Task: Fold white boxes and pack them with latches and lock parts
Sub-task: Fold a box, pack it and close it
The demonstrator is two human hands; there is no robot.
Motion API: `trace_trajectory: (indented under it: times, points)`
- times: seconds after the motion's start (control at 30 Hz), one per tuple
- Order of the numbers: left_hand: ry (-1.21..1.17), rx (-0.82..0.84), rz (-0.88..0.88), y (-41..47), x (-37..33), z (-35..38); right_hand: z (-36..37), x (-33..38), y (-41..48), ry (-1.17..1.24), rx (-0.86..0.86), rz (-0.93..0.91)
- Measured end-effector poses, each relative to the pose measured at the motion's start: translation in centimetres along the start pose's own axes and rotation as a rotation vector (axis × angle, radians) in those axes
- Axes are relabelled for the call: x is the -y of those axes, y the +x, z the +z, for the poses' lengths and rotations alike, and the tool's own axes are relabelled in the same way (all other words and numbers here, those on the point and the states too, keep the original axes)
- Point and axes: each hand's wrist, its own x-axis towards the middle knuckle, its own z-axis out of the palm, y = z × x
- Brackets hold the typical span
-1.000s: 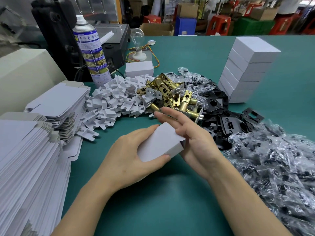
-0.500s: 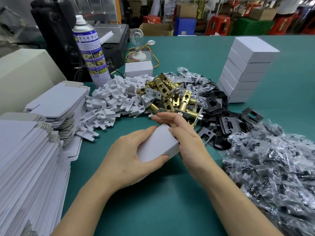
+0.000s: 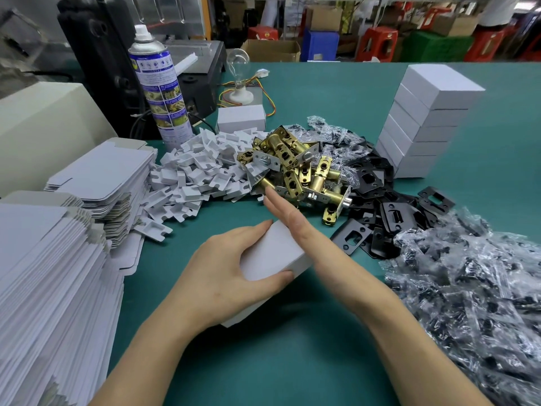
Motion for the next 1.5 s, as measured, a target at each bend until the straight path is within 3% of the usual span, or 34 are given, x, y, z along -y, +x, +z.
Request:
trace_trajectory:
  times: [0.1, 0.2, 0.33, 0.47, 0.53, 0.6, 0.73, 0.83, 0.93, 1.0, 1.1, 1.2, 1.33, 1.5]
  points:
    - [0.006, -0.001, 0.006, 0.0, -0.1, 0.0, 0.2, -1.0, -1.1, -0.016, 0.042, -0.035]
    - [-0.043, -0.011, -0.033, 0.1, -0.1, 0.1, -0.5, -0.7, -0.9, 0.0, -0.071, 0.021]
    - [-0.31, -0.077, -0.171, 0.5, 0.1, -1.4, -2.4, -0.7, -3.9, -0.088, -0.126, -0.205]
    - [-0.505, 0.051, -0.315, 0.5, 0.1, -2.9, -1.7, -0.6, -3.9, -0.399, -0.097, -0.28]
    - [-0.631, 0.157, -0.401, 0.5, -0.2, -3.1, -1.4, -0.9, -3.4, -0.468, -0.167, -0.244]
    - [-0.892, 0.169, -0.459, 0.4, -0.2, -3.3, -1.7, -0.9, -3.3, -0.403, -0.276, -0.187]
    - [-1.187, -0.01, -0.318, 0.8, 0.6, -3.8, -2.4, -1.5, -3.1, 0.097, -0.4, -0.006]
    - [-0.971, -0.124, -0.146, 1.3, 0.5, -2.7, -2.3, -1.6, -3.0, 0.344, -0.366, 0.052]
    - [-0.583, -0.249, -0.062, 1.4, 0.5, -1.0, -1.9, -1.6, -3.2, 0.286, -0.265, 0.084]
    - [-0.47, -0.25, -0.077, 1.3, 0.6, -0.2, -1.7, -1.4, -3.1, 0.178, -0.234, 0.067]
    - [-0.445, -0.258, -0.079, 1.3, 0.5, 0.3, -1.8, -0.9, -2.9, 0.054, -0.528, -0.069]
    - [-0.339, -0.114, 0.06, 1.1, 0.4, 1.1, -2.6, -1.2, -3.2, -0.093, -0.788, -0.21]
    - [-0.268, 0.071, 0.156, 0.9, 0.5, 1.5, -2.7, -2.2, -3.0, -0.173, -0.796, -0.193]
    - [-0.164, 0.111, 0.185, 0.9, 0.8, 1.2, -3.2, -2.4, -2.7, -0.209, -0.877, -0.15]
